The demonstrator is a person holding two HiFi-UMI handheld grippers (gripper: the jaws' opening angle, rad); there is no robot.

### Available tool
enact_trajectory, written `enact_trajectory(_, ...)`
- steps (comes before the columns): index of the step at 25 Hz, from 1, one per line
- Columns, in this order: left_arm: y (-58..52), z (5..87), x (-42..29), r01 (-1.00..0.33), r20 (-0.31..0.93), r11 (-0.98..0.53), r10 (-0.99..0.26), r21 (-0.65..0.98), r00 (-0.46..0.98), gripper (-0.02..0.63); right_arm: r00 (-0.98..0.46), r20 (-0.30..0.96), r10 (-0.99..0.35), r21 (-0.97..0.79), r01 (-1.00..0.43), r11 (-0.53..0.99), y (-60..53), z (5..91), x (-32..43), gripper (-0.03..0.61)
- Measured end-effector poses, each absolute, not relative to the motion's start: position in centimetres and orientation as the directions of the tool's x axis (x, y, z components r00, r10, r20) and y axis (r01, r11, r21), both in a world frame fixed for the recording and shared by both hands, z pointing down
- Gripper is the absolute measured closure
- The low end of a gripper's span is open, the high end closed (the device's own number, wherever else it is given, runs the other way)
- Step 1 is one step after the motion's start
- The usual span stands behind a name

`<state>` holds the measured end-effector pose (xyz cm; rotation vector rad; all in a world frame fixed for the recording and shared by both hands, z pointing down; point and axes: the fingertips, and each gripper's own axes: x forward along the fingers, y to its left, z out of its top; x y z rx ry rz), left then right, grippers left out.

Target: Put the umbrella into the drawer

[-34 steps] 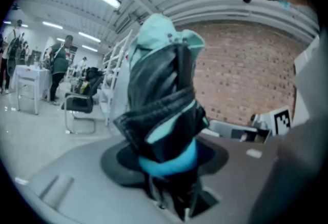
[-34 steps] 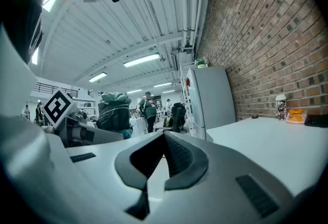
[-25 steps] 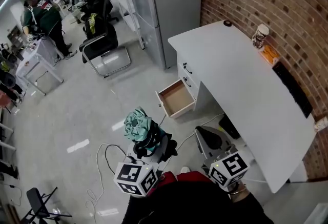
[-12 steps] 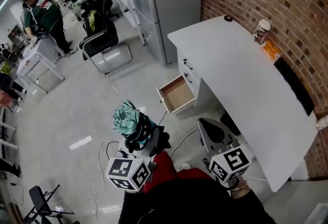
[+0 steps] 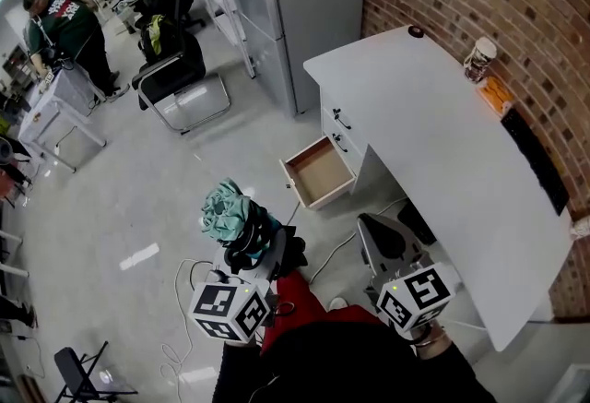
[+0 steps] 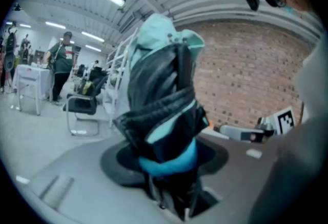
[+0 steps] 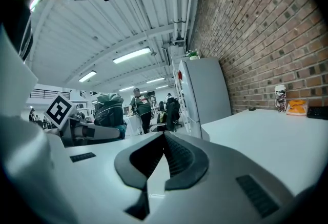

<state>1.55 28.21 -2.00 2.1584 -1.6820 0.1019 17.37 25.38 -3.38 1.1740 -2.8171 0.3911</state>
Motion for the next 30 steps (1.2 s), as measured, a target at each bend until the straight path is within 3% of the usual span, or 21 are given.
enact_trajectory(15,16.2,0.3,-10.3,-0.904,0.325,-0.277,-0.865,0.325,0.382,0.383,-0.633,0.212,-0.745,-0.205,-0.774,0.599,13.9,-2.2,5.9,0.577)
enact_trajectory(30,11.9,2.9,-15.4,-0.864,0.341,-0.347,-0.814,0.364,0.470,0.383,-0.507,0.259,-0.822,-0.183,-0.862,0.474,9.9,-1.3,2.5,0.577)
